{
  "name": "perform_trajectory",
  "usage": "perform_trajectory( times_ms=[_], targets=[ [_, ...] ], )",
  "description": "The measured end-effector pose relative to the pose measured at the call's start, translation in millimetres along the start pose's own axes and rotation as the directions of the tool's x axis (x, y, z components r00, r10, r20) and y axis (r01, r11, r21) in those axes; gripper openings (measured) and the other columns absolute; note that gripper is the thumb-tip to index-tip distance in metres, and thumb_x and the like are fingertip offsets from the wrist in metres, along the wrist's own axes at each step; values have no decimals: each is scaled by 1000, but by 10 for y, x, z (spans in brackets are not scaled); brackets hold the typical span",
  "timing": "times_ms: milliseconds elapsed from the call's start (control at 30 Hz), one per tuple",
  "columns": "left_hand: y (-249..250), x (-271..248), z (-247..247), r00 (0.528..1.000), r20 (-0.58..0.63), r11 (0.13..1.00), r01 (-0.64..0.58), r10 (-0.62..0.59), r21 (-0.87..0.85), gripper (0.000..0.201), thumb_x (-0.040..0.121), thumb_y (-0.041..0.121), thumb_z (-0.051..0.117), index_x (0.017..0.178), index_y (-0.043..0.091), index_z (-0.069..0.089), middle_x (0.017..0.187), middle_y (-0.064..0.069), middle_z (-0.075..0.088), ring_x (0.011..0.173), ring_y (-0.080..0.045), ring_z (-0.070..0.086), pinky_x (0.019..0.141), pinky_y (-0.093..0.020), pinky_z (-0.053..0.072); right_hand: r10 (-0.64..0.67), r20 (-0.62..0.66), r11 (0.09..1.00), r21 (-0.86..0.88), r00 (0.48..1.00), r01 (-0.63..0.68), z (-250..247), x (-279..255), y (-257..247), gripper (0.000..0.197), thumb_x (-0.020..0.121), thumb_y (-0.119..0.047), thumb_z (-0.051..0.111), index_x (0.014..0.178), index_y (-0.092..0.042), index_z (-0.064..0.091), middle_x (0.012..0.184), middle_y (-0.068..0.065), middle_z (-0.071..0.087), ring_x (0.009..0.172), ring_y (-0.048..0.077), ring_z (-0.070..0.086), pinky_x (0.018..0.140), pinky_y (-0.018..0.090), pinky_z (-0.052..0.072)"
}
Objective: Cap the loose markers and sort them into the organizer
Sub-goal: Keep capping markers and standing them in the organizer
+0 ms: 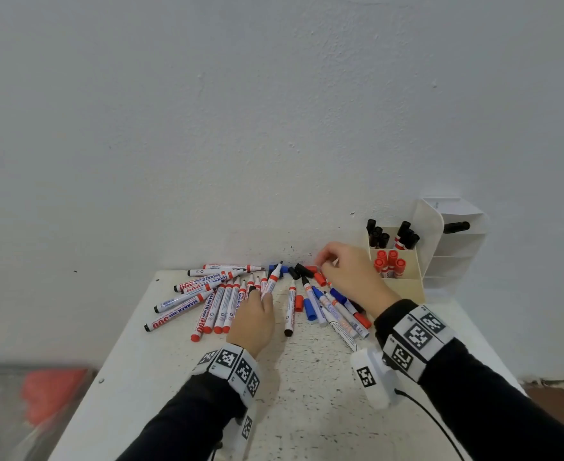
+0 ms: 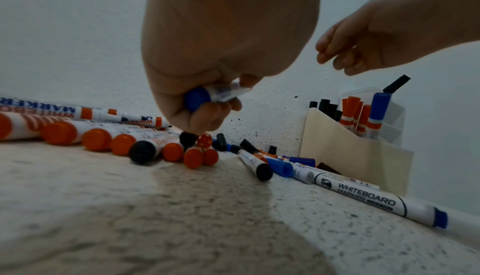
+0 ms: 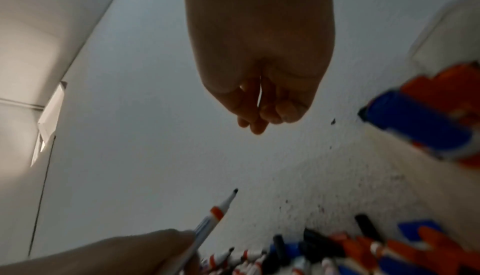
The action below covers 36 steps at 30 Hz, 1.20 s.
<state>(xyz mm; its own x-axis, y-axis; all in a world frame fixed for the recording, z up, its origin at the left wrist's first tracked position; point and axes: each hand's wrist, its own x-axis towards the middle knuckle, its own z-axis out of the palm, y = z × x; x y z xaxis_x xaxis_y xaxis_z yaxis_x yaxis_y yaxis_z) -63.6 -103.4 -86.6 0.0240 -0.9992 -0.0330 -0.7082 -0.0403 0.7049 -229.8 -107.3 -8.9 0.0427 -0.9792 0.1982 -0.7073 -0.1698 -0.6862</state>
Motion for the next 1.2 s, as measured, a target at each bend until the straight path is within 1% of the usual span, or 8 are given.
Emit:
perform_trajectory(
  times_ms=[67,167,300,500,700,867,1033,1200],
  targets=[
    [-57,11,-14,998,-24,998,-52,53,24,29,100,25,31,114,6,49,94,-4,52,81,-13,46,70,-23,35,66,116,998,-25,991,-64,164,18,42,21,90,-3,46,95,-17,62,95,1,61,69,5,51,59,11,40],
    [-129,-18,-18,996,-28,996,-83,84,47,23,99,20,36,111,8,51,92,-2,51,79,-11,45,66,-18,35,162,217,980,-150,963,-131,373,35,143,26,91,-5,45,109,-16,59,111,2,58,87,11,55,75,20,47],
    [-178,-84,25,994,-33,994,-101,103,47,27,98,17,39,120,8,51,106,-7,57,91,-15,52,80,-23,44,245,283,924,-357,927,-136,548,76,228,35,88,-4,48,119,-18,56,127,6,49,114,23,48,96,35,46],
    [-97,-165,15,963,-228,988,-131,145,76,33,99,27,32,122,10,48,110,-3,57,94,-15,55,78,-25,45,32,347,932,-350,937,97,774,115,158,44,92,-8,42,132,-26,45,141,2,37,128,24,29,107,37,28],
    [-328,-105,-245,946,-316,995,-42,67,86,27,98,23,34,111,8,52,105,-6,59,87,-16,54,75,-29,48,-90,519,797,-474,850,374,1003,201,-31,57,95,-12,37,141,-43,26,152,-1,22,132,31,23,109,48,23],
    [-467,-76,-325,947,-319,995,-6,37,99,29,97,23,35,115,9,52,109,-7,59,95,-22,56,78,-34,49,-18,490,753,-567,872,334,1145,222,-39,42,99,-35,32,140,-40,30,144,1,38,133,31,27,109,50,20],
    [-441,-103,-257,960,-277,995,-15,40,94,32,97,25,34,120,9,50,113,-7,58,97,-22,56,83,-37,49,-78,375,805,-522,924,280,1196,249,-28,35,97,-34,37,131,-29,45,132,-1,50,121,25,40,102,47,30],
    [-407,-92,-162,965,-249,990,-45,77,131,28,98,24,33,114,10,52,104,-3,58,85,-13,51,78,-26,47,-125,140,895,-411,982,172,1093,261,-22,21,93,-30,49,110,-18,52,106,1,59,97,20,58,82,35,48]
  ],
)
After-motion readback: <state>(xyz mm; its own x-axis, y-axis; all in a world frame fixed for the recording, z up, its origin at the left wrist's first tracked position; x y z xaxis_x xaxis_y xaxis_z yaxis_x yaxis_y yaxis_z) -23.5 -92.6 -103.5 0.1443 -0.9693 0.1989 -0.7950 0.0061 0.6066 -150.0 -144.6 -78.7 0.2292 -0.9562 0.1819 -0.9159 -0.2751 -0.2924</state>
